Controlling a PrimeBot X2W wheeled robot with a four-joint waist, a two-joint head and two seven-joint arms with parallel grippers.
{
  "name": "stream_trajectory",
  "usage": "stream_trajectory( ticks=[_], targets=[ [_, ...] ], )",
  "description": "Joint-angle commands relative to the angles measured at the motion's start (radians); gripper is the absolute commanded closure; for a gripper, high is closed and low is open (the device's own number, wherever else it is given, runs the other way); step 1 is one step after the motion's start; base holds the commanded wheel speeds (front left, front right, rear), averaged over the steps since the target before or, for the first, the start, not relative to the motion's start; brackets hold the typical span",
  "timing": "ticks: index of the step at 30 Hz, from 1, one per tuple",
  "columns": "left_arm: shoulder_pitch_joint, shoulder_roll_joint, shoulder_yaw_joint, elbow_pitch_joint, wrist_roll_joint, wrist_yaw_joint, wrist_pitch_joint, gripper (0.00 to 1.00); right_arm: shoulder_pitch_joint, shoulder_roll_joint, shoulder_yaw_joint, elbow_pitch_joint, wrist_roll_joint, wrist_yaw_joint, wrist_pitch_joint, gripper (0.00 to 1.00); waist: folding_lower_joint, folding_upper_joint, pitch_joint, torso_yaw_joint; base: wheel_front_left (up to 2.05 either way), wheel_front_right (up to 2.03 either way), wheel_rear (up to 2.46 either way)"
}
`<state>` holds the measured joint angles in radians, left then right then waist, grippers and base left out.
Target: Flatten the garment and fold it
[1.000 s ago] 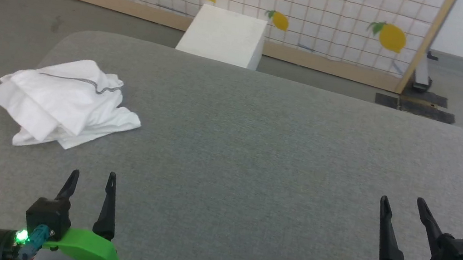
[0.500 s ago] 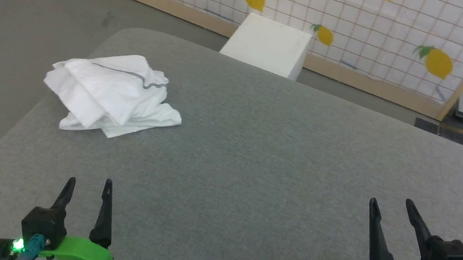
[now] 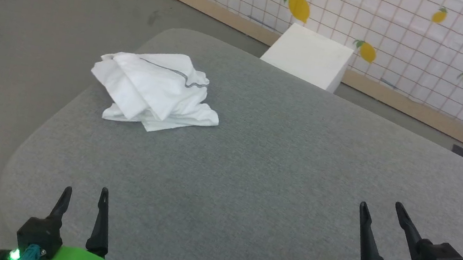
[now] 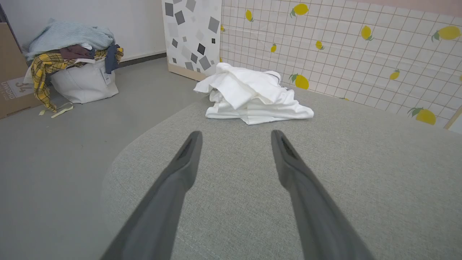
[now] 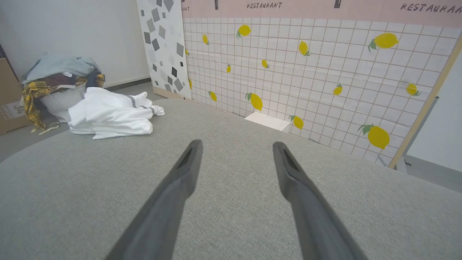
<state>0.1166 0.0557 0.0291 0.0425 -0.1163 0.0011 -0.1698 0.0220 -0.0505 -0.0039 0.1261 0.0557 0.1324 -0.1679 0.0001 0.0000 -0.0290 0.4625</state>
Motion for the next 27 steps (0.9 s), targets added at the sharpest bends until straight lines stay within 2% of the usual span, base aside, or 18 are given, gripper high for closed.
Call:
stream_trajectory(
  ticks=[1, 27],
  targets=[
    [0.012, -0.004, 0.003, 0.002, -0.017, 0.004, -0.010, 0.00, 0.003, 0.000, 0.000, 0.007, 0.008, -0.001, -0.012, 0.00, 0.0000, 0.0000, -0.003, 0.018, -0.06, -0.06, -0.06],
    [0.049, -0.005, 0.014, 0.018, -0.056, 0.010, -0.064, 0.00, -0.001, 0.000, 0.010, 0.056, 0.026, -0.002, -0.066, 0.00, -0.0001, 0.0000, -0.020, 0.137, -0.01, -0.01, -0.01]
  ],
)
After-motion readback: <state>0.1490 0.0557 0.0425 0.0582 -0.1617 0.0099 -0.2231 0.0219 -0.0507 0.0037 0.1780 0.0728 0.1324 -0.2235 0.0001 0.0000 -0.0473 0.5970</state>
